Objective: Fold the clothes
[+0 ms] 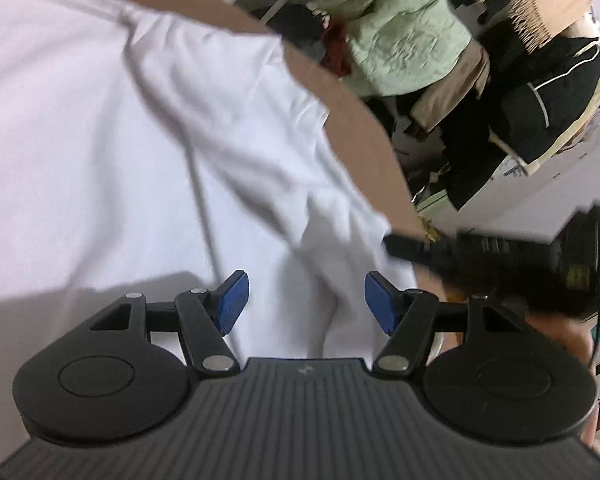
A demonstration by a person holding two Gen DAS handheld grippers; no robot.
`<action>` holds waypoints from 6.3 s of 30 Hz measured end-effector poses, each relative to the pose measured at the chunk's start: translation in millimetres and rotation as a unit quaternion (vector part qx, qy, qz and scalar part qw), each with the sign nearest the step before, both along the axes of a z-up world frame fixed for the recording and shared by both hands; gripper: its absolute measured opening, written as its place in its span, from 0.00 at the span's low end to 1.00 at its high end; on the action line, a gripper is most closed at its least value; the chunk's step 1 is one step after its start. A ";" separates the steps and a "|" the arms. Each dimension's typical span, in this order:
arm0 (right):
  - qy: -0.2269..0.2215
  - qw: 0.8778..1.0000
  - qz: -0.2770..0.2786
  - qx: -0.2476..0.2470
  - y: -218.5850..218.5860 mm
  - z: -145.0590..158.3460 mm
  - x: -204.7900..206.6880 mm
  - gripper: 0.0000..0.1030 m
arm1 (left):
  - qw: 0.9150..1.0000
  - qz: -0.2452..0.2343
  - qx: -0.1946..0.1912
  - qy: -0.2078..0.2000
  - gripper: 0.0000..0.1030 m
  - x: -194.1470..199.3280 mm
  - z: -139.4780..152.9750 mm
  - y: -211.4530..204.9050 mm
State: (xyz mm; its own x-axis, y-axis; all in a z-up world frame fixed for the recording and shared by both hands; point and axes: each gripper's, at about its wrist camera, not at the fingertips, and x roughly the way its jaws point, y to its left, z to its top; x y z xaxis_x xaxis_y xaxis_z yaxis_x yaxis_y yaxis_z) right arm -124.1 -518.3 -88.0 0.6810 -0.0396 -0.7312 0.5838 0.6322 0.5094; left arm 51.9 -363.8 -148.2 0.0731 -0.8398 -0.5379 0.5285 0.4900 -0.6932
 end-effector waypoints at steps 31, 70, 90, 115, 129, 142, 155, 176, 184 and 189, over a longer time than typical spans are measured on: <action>-0.054 0.997 -0.011 -0.047 2.6 46.6 -16.3 0.43 | 0.996 0.021 0.041 -0.083 0.47 73.2 23.3 22.8; -0.071 0.989 0.126 0.010 -112.7 8.0 224.8 0.36 | 0.991 0.024 0.042 -0.125 0.24 258.8 5.7 -60.3; 0.066 0.975 0.062 -0.203 -71.5 9.0 239.2 0.29 | 0.977 0.056 0.127 -0.159 0.24 245.0 -9.1 -81.1; 0.023 0.975 -0.210 0.068 -24.5 -17.6 -115.2 0.65 | 0.977 -0.017 0.139 -0.161 0.43 87.7 46.6 -27.7; -0.005 0.983 -0.186 -0.014 20.0 0.0 -105.8 0.09 | 0.967 -0.243 0.074 0.034 0.14 -56.3 -32.8 7.2; 0.066 0.955 -0.238 -0.166 103.4 30.6 -61.3 0.58 | 0.981 -0.156 0.108 -0.028 0.58 -65.6 -9.1 109.7; 0.038 0.996 0.021 -0.078 208.5 -1.1 26.4 0.57 | 0.963 0.075 0.258 0.033 0.59 32.2 0.3 219.5; 0.055 0.968 0.230 -0.083 336.1 -34.0 42.3 0.58 | 0.932 0.224 0.277 -0.065 0.71 57.0 13.0 288.9; 0.051 0.964 0.244 -0.096 337.6 -32.5 40.9 0.57 | 0.925 0.227 0.296 -0.068 0.77 64.1 10.2 295.4; 0.049 0.957 0.261 -0.115 346.1 -31.6 44.5 0.58 | 0.934 0.210 0.288 -0.024 0.87 74.8 -3.2 290.7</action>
State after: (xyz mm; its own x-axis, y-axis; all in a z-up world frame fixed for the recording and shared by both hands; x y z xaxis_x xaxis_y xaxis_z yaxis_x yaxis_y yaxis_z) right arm -79.6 -172.2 -119.6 0.5797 0.1198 -0.8060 0.1961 0.9396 0.2807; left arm 126.7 -73.2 -151.4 0.3671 -0.3034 -0.8793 0.2291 0.9457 -0.2307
